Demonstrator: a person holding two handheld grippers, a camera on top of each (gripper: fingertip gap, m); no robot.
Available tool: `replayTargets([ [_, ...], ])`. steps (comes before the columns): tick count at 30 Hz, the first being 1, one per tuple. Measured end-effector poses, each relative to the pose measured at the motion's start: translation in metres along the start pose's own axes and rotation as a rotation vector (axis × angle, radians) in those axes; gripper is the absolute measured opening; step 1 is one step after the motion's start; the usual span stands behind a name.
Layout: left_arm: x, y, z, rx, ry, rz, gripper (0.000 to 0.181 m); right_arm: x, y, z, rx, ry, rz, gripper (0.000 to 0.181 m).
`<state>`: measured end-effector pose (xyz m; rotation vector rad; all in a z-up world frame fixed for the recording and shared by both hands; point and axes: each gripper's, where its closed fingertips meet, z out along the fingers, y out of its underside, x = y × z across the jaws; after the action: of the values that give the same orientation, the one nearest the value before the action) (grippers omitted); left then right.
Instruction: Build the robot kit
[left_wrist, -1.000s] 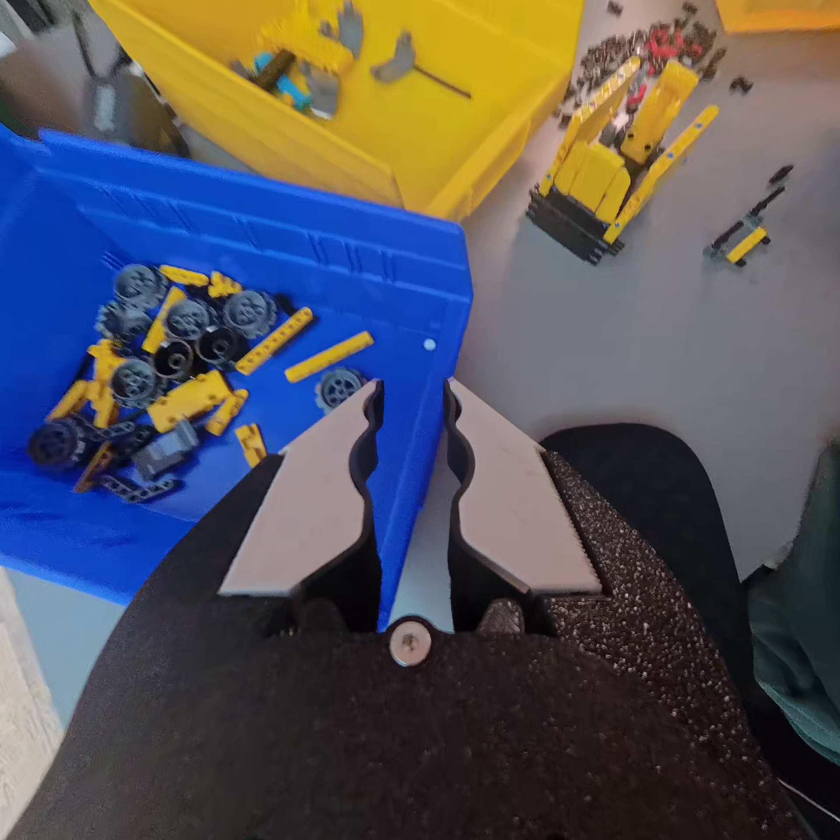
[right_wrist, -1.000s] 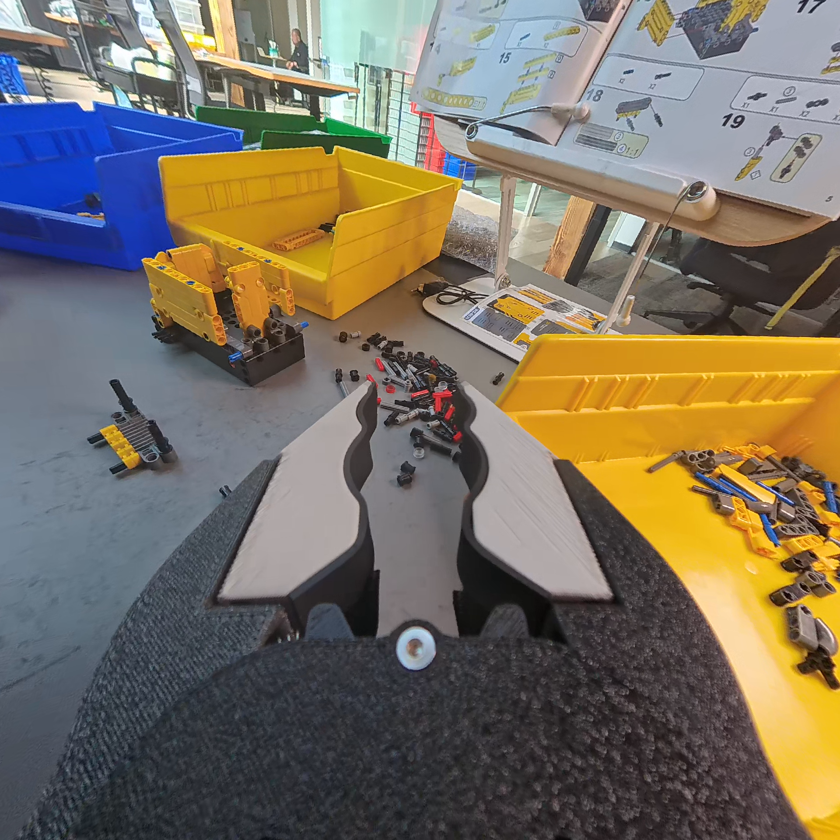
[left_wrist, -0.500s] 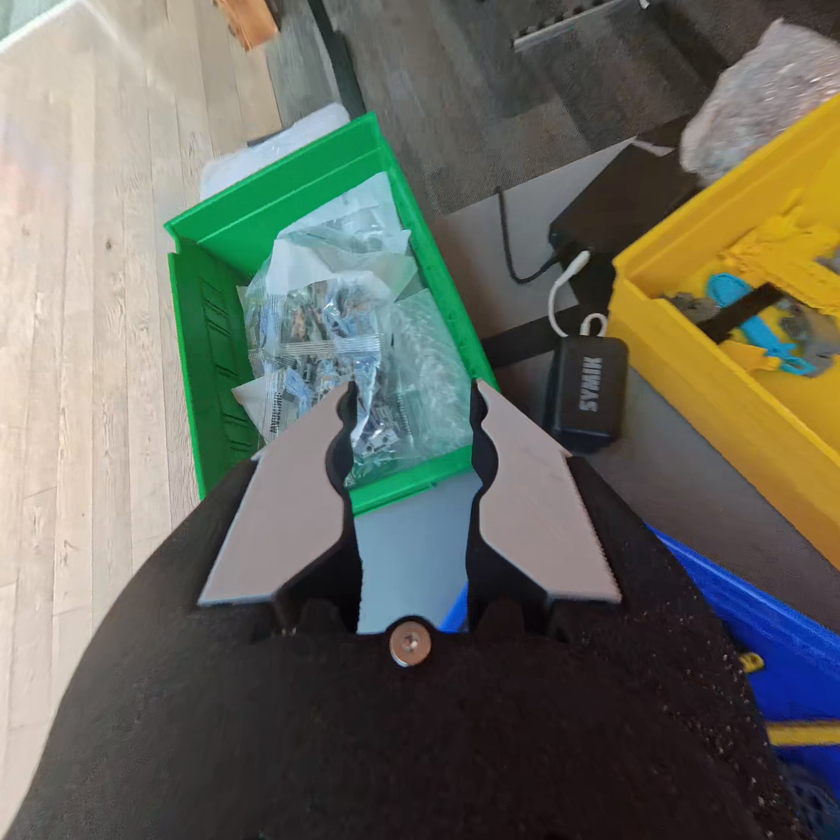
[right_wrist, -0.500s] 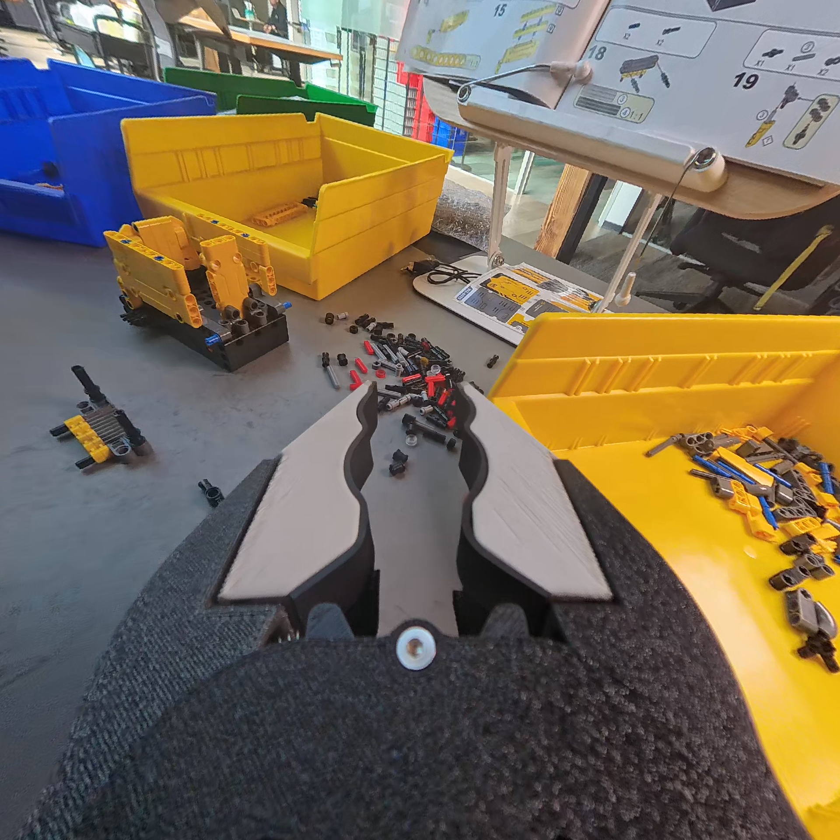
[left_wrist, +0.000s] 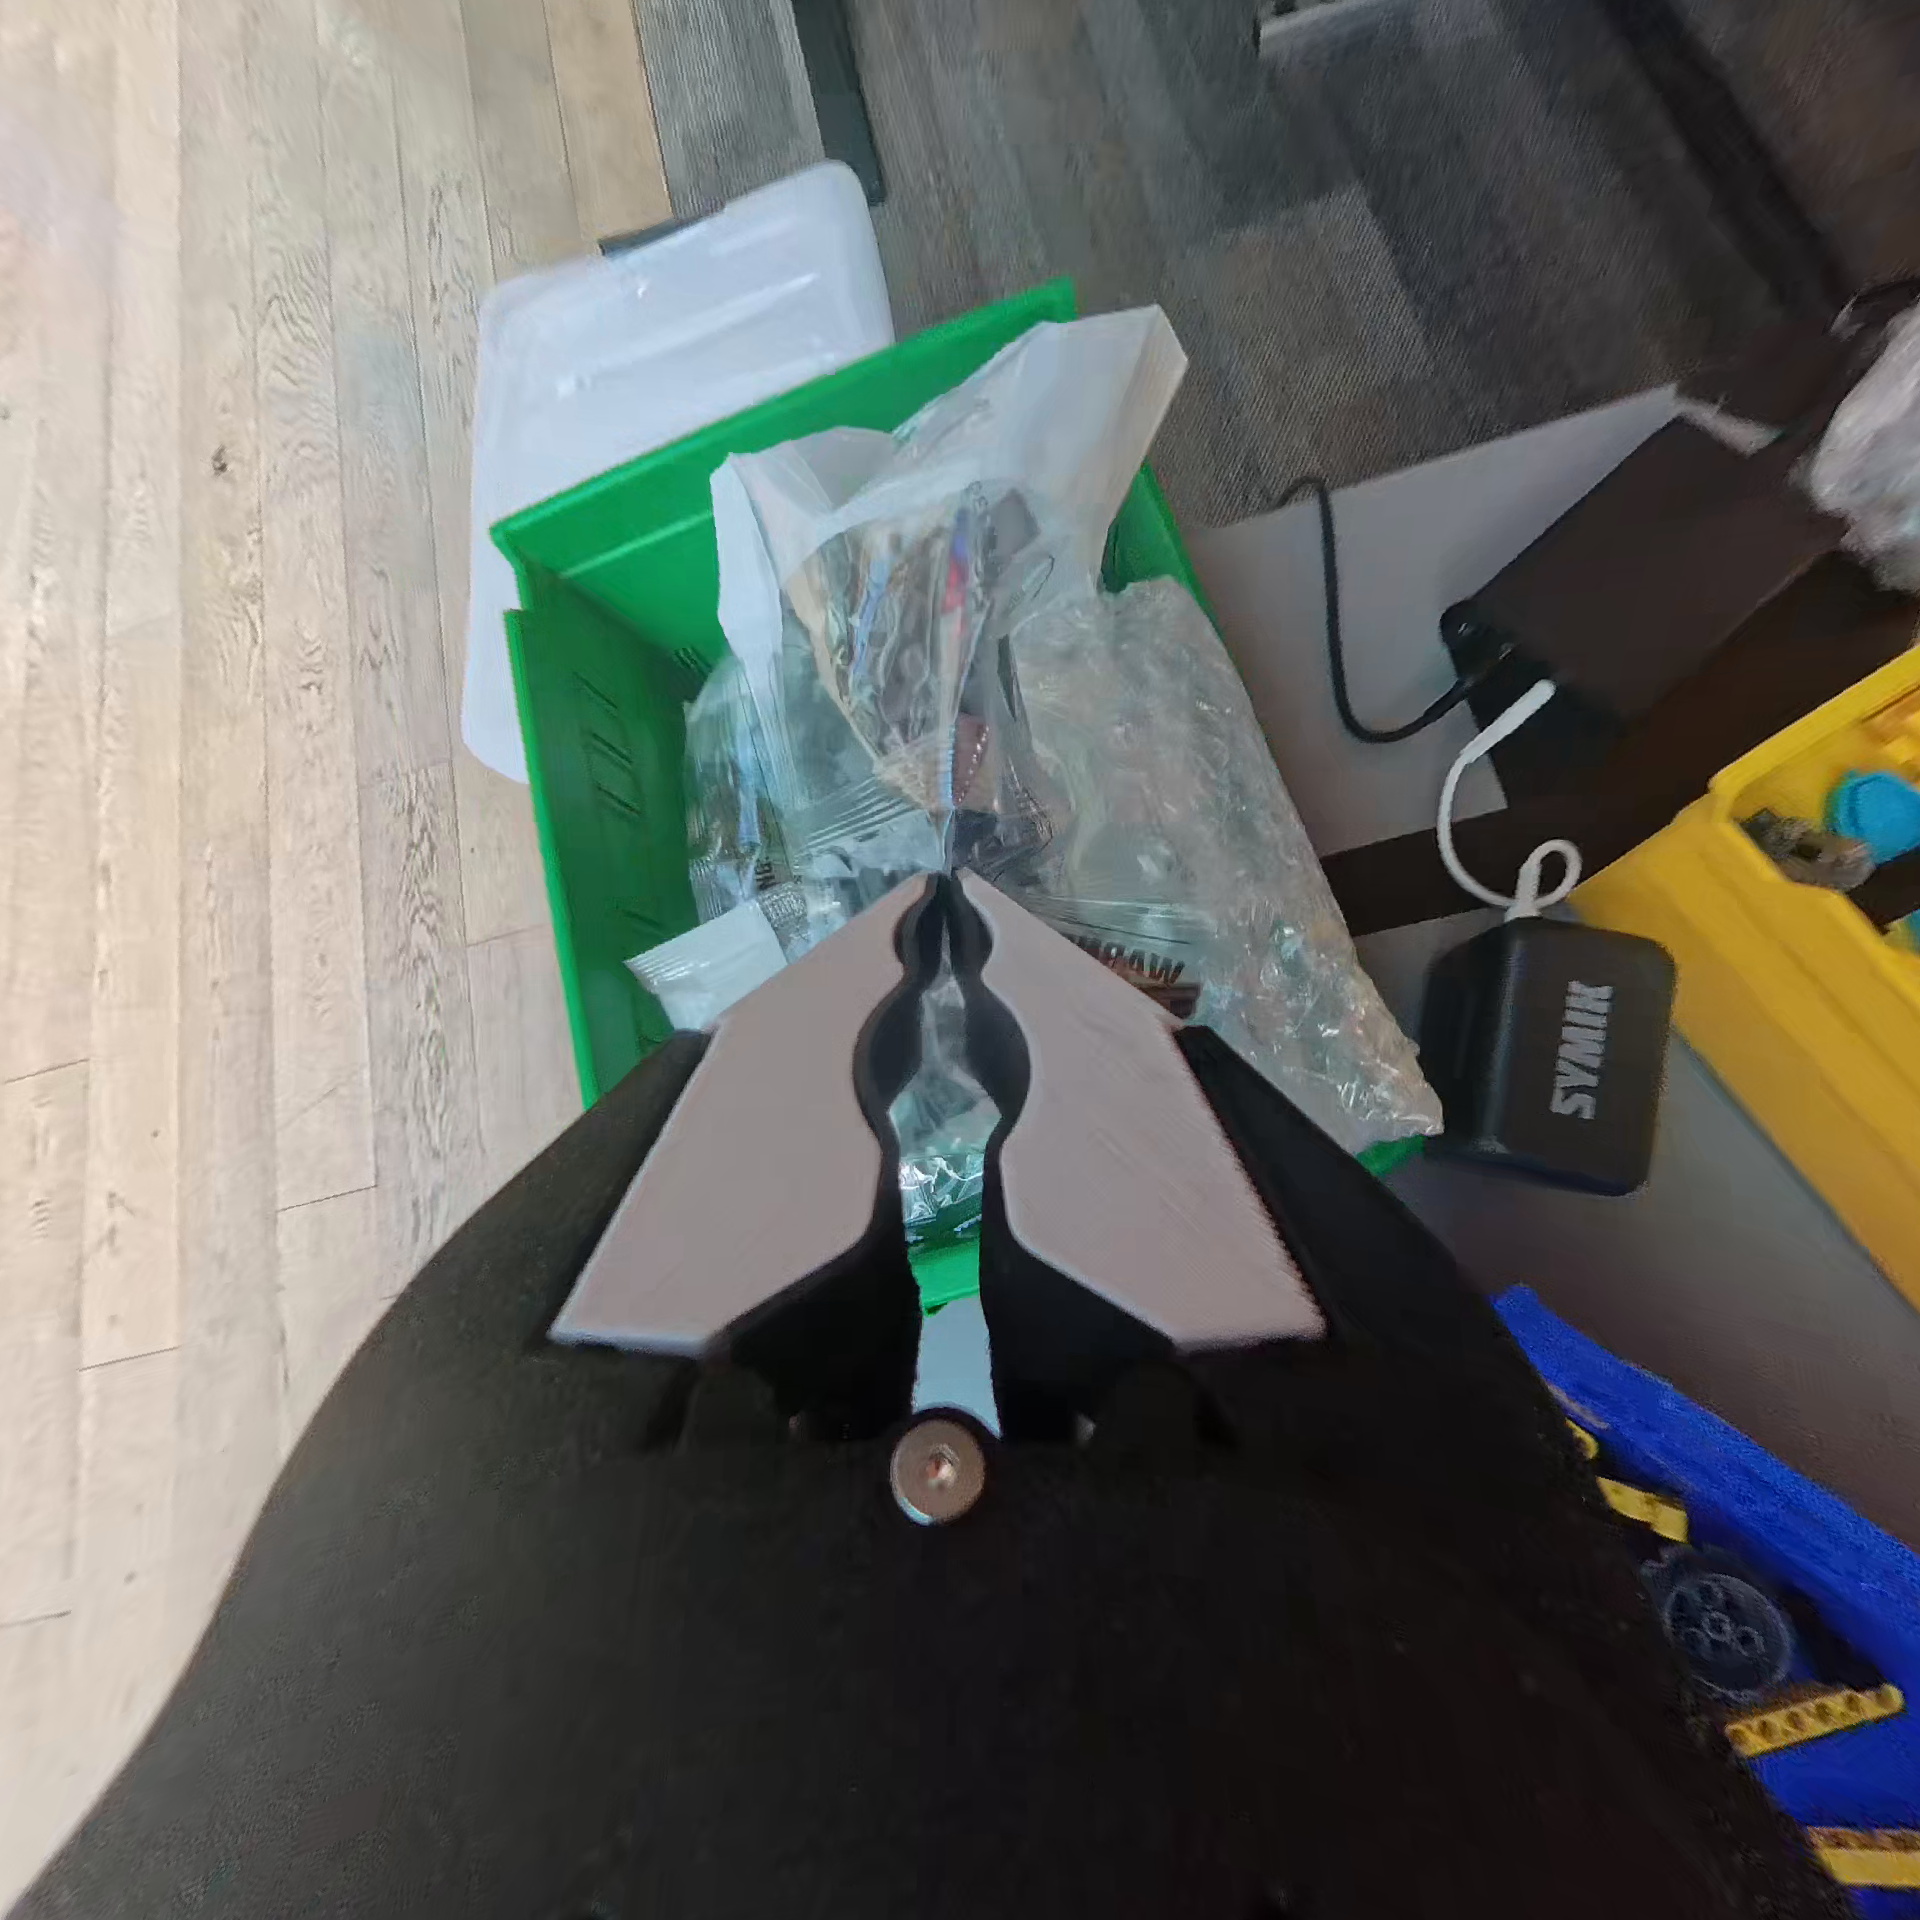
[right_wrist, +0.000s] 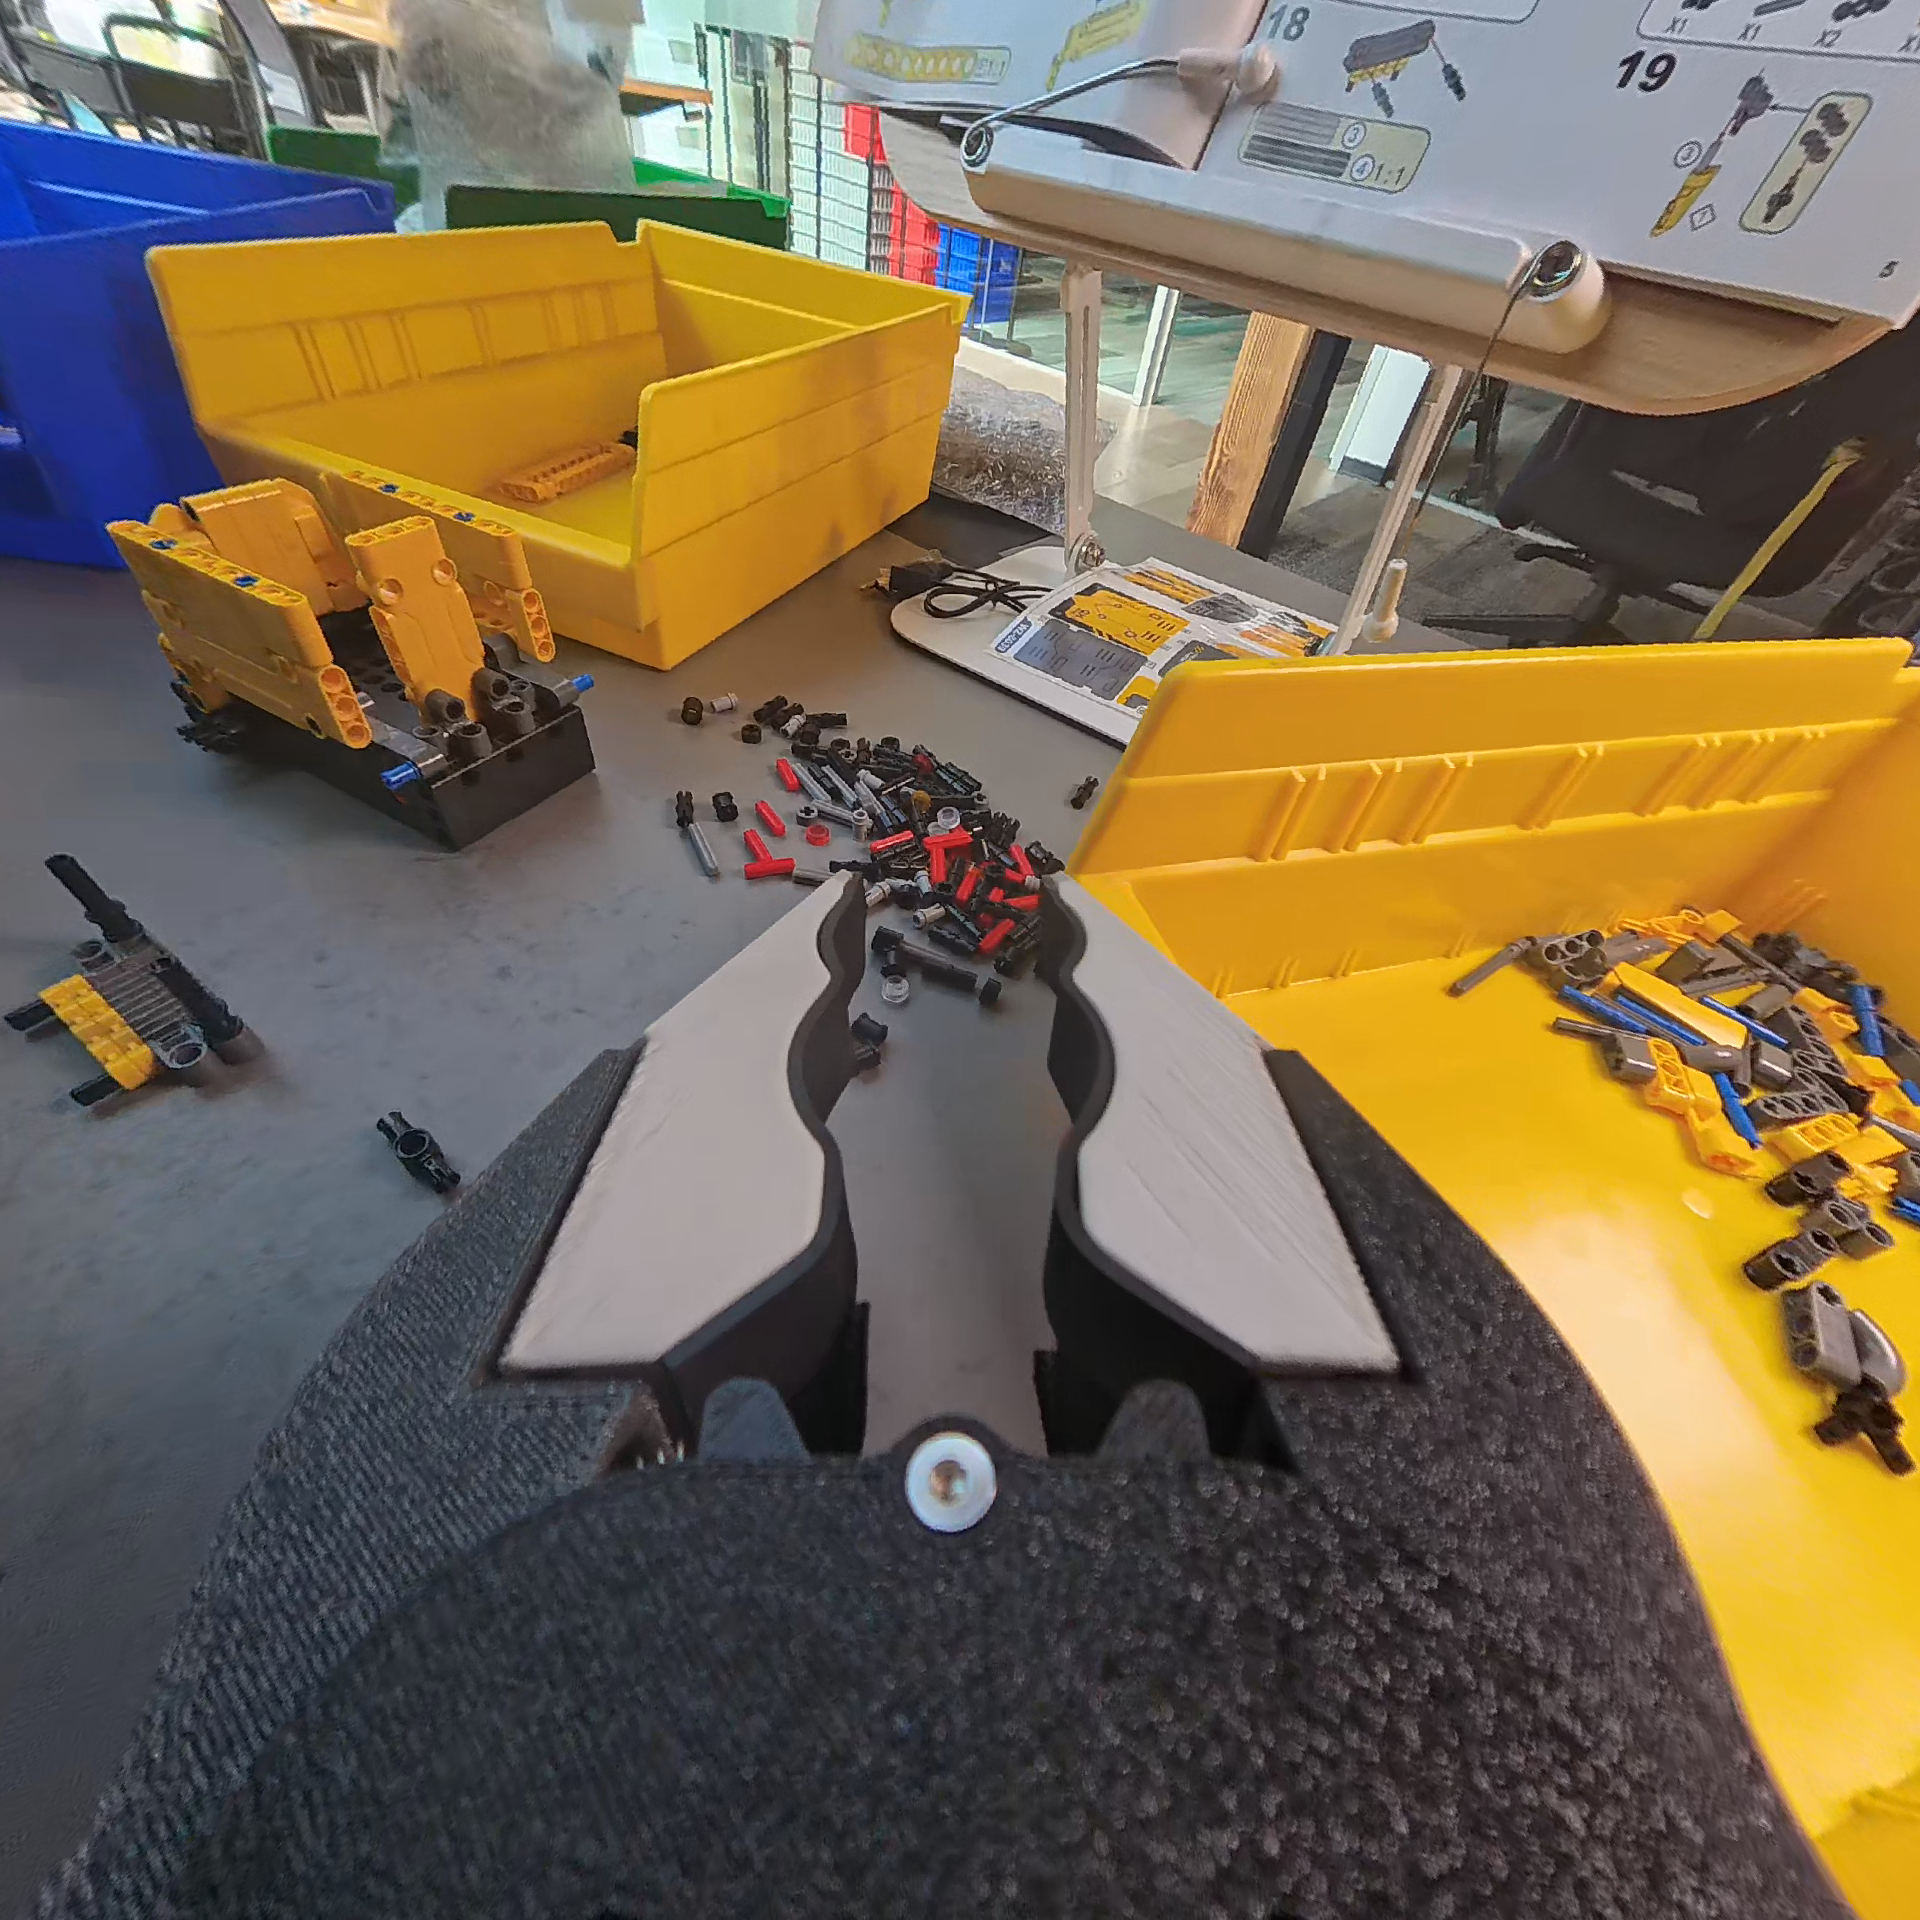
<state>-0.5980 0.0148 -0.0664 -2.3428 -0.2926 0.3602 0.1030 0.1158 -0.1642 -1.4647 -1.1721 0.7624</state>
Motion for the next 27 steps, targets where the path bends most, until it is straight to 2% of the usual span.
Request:
replayTargets([
  [5,-0.010,-0.025,-0.058,0.174,0.071,-0.126,0.000,-0.005,-0.001,0.001,0.000,-0.012,-0.017,0.032],
  [8,-0.010,-0.019,-0.066,0.192,0.083,-0.160,0.000,-0.005,-0.002,0.002,0.004,-0.015,-0.010,0.032],
  [11,-0.017,-0.003,-0.059,0.130,0.001,-0.112,0.000,-0.006,-0.002,0.002,0.003,-0.015,-0.011,0.032],
  [13,-0.023,0.008,-0.050,0.069,-0.098,-0.008,0.000,-0.007,-0.002,0.002,0.001,-0.012,-0.016,0.032],
  [16,-0.038,0.025,-0.036,-0.094,-0.362,0.344,0.000,-0.005,-0.001,0.003,-0.002,-0.008,-0.011,0.032],
  [19,-0.045,0.032,-0.024,-0.226,-0.541,0.630,0.000,-0.004,-0.001,0.003,-0.003,-0.003,-0.011,0.032],
  [22,-0.053,0.028,-0.019,-0.270,-0.635,0.761,0.000,-0.003,-0.001,0.002,-0.005,0.001,-0.011,0.032],
  [27,-0.073,0.025,-0.017,-0.353,-0.717,0.844,0.000,-0.002,-0.001,0.001,-0.002,0.004,-0.009,0.032],
])
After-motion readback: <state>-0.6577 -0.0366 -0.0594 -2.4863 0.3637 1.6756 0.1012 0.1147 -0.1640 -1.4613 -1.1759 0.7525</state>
